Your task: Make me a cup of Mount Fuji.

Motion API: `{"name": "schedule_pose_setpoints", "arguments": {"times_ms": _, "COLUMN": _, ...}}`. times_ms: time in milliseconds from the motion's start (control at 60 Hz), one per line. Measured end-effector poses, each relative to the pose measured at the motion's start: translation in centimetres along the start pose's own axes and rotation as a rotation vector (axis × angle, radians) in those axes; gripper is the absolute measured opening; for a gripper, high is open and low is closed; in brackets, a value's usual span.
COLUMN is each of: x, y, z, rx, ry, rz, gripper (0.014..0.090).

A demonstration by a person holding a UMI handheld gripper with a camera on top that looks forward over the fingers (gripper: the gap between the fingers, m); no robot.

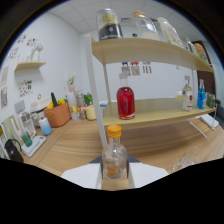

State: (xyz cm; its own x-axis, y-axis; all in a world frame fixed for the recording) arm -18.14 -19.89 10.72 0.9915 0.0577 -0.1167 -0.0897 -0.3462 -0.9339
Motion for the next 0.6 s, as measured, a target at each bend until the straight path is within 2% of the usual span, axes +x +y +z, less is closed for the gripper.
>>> {"name": "schedule_pose_setpoints", "arguments": {"times_ms": 200, "x": -0.7, "y": 5.7, "z": 2.2, "rx": -0.126, "ry": 0.038, "rz": -0.112, "gripper": 0.0351}}
{"name": "schedule_pose_setpoints", "arguments": {"times_ms": 417, "x": -0.4, "y": 9.1, "z": 3.0, "rx": -0.262, "ry": 0.063, "rz": -0.080, "gripper": 0.0351}}
{"name": "schedule_pose_setpoints", "arguments": {"times_ms": 483, "x": -0.3, "y": 9.7, "z": 2.9, "rx": -0.291, "ry": 0.064, "rz": -0.051, "gripper": 0.0356}}
{"name": "schedule_pose_setpoints", "arguments": {"times_ms": 600, "x": -0.2, "y": 9.7, "z": 2.7, "rx": -0.292, "ry": 0.058, "rz": -0.067, "gripper": 0.0358}}
